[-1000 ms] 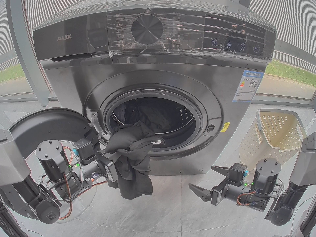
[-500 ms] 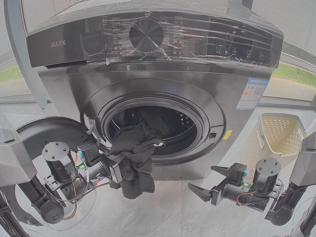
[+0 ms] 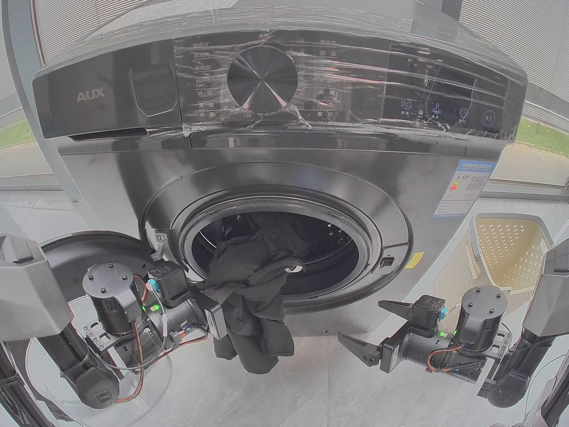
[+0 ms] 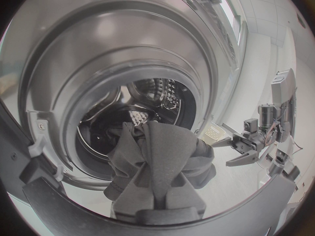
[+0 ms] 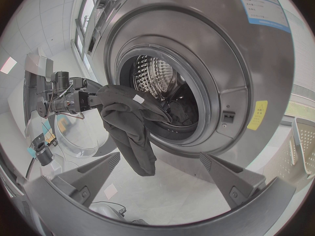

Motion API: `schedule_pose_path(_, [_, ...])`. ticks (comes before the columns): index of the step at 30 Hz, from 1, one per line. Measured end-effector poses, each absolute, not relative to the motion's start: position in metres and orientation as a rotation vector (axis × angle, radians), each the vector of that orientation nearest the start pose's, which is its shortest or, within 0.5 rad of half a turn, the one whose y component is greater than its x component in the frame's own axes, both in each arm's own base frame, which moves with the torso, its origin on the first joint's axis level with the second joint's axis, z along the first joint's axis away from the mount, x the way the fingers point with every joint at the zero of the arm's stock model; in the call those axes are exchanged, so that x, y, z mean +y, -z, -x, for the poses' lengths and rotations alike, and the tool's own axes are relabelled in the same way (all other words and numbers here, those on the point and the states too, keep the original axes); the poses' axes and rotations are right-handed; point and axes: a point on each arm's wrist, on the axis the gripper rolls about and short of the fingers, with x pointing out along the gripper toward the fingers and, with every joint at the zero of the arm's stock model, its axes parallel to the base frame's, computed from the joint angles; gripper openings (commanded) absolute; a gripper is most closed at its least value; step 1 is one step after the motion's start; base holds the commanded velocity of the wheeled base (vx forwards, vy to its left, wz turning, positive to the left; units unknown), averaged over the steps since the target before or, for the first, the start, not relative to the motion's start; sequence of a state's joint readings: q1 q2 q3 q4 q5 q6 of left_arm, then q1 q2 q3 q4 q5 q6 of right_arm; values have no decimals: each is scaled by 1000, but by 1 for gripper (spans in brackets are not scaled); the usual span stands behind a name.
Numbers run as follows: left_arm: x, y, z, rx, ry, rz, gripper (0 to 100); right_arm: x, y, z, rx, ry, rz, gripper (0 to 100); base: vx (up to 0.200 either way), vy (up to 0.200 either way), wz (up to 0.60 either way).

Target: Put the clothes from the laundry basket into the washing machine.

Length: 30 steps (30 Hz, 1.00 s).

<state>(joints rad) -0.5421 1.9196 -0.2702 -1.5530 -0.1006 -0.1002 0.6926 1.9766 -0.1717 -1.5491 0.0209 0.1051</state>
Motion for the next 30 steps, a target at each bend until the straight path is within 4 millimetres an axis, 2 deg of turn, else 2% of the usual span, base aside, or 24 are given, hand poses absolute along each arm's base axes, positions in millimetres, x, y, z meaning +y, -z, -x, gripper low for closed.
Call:
schedule_pose_path(5, [-151, -87, -213, 159, 677, 64, 0, 161, -65, -188, 278, -714, -15, 100, 0, 0, 0])
schedule_pose_path(9, [-161, -85, -217, 149, 666, 58, 0, 161, -68, -185, 270, -724, -15, 100, 0, 0, 0])
schedule_pose_path(16, [-185, -88, -254, 60, 610, 96, 0, 161, -72, -181, 255, -738, -17, 100, 0, 0, 0])
schedule_pose_path(23, [-197, -69, -283, 62, 572, 113, 0, 163, -75, -176, 246, -758, -17, 100, 0, 0, 0])
schedule_pose_path(30, [-215, -61, -313, 18, 552, 152, 0, 163, -76, -175, 242, -764, -17, 100, 0, 0, 0])
